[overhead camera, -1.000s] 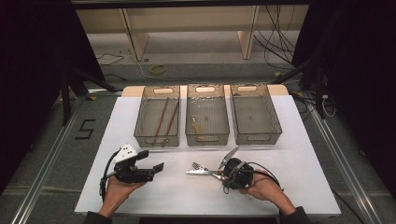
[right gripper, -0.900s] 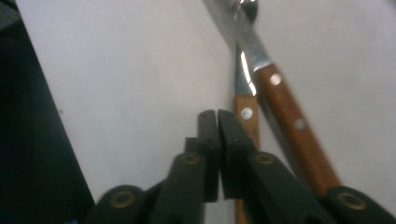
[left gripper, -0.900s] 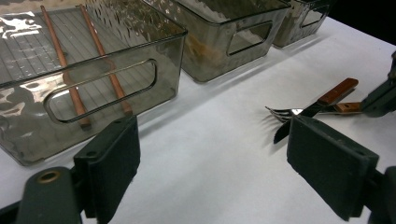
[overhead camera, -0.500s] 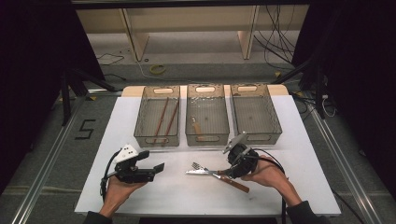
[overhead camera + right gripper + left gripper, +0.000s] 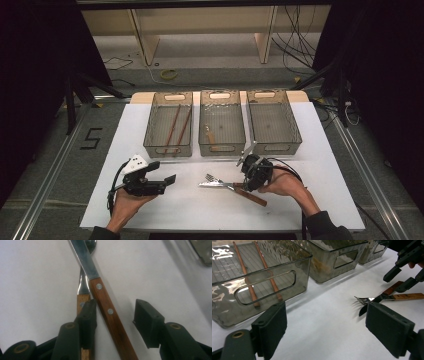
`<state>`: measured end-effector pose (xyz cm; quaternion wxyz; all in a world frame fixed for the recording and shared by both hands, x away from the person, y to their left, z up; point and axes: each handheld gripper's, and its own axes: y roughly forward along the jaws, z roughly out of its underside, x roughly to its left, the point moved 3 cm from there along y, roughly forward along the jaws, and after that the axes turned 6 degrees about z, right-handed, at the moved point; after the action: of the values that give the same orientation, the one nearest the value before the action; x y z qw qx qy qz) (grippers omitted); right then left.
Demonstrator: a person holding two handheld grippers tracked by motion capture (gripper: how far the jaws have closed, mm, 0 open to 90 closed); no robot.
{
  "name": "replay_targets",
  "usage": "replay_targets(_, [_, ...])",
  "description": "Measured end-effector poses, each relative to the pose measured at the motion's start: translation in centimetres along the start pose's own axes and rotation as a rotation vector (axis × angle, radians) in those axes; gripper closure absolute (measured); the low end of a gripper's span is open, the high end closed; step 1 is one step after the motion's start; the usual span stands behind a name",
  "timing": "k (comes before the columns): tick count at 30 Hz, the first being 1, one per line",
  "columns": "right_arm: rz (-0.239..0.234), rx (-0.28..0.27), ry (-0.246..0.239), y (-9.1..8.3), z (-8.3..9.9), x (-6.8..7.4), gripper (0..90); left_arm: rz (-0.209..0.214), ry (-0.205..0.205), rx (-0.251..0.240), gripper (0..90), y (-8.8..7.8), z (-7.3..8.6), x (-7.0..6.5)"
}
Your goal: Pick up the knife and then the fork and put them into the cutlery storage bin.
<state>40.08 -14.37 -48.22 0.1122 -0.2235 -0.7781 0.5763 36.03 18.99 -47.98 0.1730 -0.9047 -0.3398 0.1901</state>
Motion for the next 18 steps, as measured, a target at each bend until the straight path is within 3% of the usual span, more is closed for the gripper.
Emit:
replay_targets(9, [0.005, 0.040, -0.060, 0.78, -0.19, 0.34, 64.7, 0.002, 0.000, 0.001, 16.9, 0.01, 0.00, -0.01])
replay_targets(18, [0.013, 0.040, -0.126, 0.77, -0.29, 0.57, 70.6, 0.002, 0.001, 0.001, 16.9, 0.01, -0.01, -0.02])
